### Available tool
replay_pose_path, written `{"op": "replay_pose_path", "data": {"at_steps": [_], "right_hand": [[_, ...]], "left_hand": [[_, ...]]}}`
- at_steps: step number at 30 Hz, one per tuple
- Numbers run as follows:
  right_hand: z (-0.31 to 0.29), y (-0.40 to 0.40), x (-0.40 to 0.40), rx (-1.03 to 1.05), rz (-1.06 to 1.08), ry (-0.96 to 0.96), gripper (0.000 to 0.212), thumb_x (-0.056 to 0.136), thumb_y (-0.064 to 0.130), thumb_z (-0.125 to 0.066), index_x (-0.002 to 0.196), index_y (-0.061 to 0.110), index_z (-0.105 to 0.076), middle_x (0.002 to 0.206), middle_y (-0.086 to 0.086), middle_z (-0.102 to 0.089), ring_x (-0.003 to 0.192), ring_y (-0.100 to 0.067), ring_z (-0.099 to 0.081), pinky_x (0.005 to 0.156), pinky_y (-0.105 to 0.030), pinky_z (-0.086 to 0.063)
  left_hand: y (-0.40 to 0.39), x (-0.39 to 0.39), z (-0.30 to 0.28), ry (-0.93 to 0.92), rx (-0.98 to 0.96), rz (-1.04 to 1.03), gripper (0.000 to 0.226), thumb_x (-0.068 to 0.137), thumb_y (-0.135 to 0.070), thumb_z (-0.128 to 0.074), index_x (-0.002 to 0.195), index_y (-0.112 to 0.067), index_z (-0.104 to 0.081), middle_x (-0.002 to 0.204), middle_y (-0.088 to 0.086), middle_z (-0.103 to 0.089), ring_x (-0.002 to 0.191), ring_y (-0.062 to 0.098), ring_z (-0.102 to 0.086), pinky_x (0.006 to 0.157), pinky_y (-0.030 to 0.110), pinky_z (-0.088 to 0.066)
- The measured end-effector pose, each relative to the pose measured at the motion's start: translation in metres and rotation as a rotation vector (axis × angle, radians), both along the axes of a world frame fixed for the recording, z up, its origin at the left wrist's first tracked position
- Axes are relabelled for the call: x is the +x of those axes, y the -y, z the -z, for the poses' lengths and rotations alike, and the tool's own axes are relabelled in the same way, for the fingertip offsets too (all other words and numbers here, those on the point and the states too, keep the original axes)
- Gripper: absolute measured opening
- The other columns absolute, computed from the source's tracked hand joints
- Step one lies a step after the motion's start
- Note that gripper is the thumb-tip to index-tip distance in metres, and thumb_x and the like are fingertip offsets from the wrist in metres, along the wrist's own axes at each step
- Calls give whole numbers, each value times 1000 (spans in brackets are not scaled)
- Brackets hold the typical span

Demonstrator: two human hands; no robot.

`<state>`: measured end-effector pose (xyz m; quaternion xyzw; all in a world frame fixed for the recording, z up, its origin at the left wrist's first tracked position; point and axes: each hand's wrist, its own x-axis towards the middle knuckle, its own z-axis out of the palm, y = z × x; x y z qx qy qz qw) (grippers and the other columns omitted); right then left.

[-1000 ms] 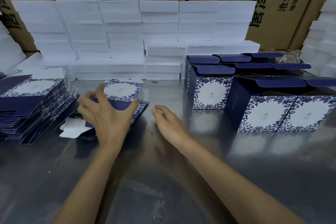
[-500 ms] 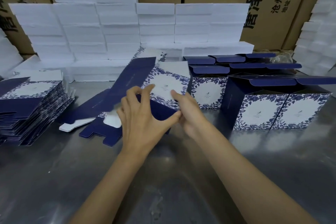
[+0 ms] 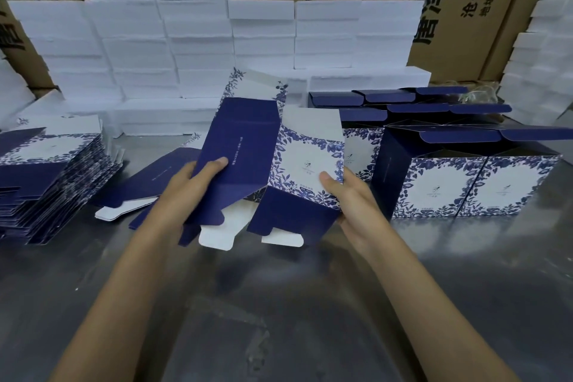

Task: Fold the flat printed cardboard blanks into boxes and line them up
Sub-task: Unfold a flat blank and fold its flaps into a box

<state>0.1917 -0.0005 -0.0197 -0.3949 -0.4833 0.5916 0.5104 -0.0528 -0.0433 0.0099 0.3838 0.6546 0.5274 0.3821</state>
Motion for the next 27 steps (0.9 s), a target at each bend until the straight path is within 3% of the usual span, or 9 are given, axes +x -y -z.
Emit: {"op": "replay_pose_path", "data": {"at_steps": [3, 6, 12, 15, 18, 20, 22, 23, 27], "right_hand": [[3, -1, 2, 14, 18, 38, 28, 105, 14, -54, 131, 18, -62, 121, 5, -74, 110, -12, -70, 84, -24, -58], [5, -2, 4, 23, 66, 87, 33, 104, 22, -57, 136, 18, -57, 126, 1, -71, 114, -16, -68, 98, -35, -56], [13, -2, 1, -13, 6, 201, 51, 99, 56, -53, 147, 43, -41, 141, 20, -57, 127, -7, -56, 109, -40, -47], [14, 0, -1, -90, -58, 230, 54, 98, 64, -46, 149, 51, -33, 138, 34, -50, 124, -1, -54, 96, -31, -48], [13, 5, -5, -141, -106, 354, 64, 97, 69, -41, 154, 52, -17, 132, 37, -44, 97, -6, -64, 60, -28, -57], [14, 5, -9, -57, -78, 477, 69, 98, 68, -37, 159, 46, -10, 135, 35, -38, 91, -6, -65, 70, -33, -62], [17, 3, -13, 9, -60, 460, 67, 100, 66, -36, 159, 41, -17, 149, 26, -42, 124, -14, -59, 105, -41, -51], [17, 3, -16, -4, -77, 405, 65, 100, 67, -36, 158, 39, -28, 153, 17, -45, 133, -19, -54, 112, -43, -44], [1, 9, -17, -174, -297, 88, 86, 86, 87, -23, 137, 30, -62, 118, 6, -73, 100, -16, -72, 89, -43, -57]], "left_hand": [[3, -5, 1, 230, -69, 198, 27, 83, -42, -75, 103, -24, -76, 85, -2, -77, 56, 13, -69, 44, 23, -50], [3, -6, 6, 286, -9, 276, 22, 87, -34, -72, 108, -29, -75, 92, -2, -77, 58, 12, -70, 44, 21, -50], [5, -4, 7, 330, 58, 335, 29, 86, -37, -72, 115, -39, -72, 112, -4, -75, 73, 11, -73, 48, 23, -52], [6, -3, 4, 358, 127, 339, 35, 86, -41, -70, 121, -45, -67, 118, -8, -73, 84, 9, -74, 51, 23, -53], [7, 3, 3, 447, 153, 284, 30, 88, -54, -65, 115, -44, -72, 110, -13, -75, 78, 7, -74, 47, 21, -51], [5, 8, 5, 508, 196, 319, 32, 96, -54, -53, 121, -44, -69, 116, -14, -73, 81, 7, -74, 48, 21, -52], [3, 12, 7, 517, 224, 378, 32, 98, -51, -48, 126, -47, -65, 126, -15, -69, 94, 8, -73, 58, 23, -56], [3, 13, 9, 509, 225, 407, 32, 98, -50, -49, 127, -49, -63, 129, -16, -66, 101, 7, -72, 62, 23, -58], [-6, 20, 14, 334, 203, 569, 41, 95, -54, -53, 136, -58, -49, 147, -23, -48, 131, 4, -53, 89, 26, -56]]}}
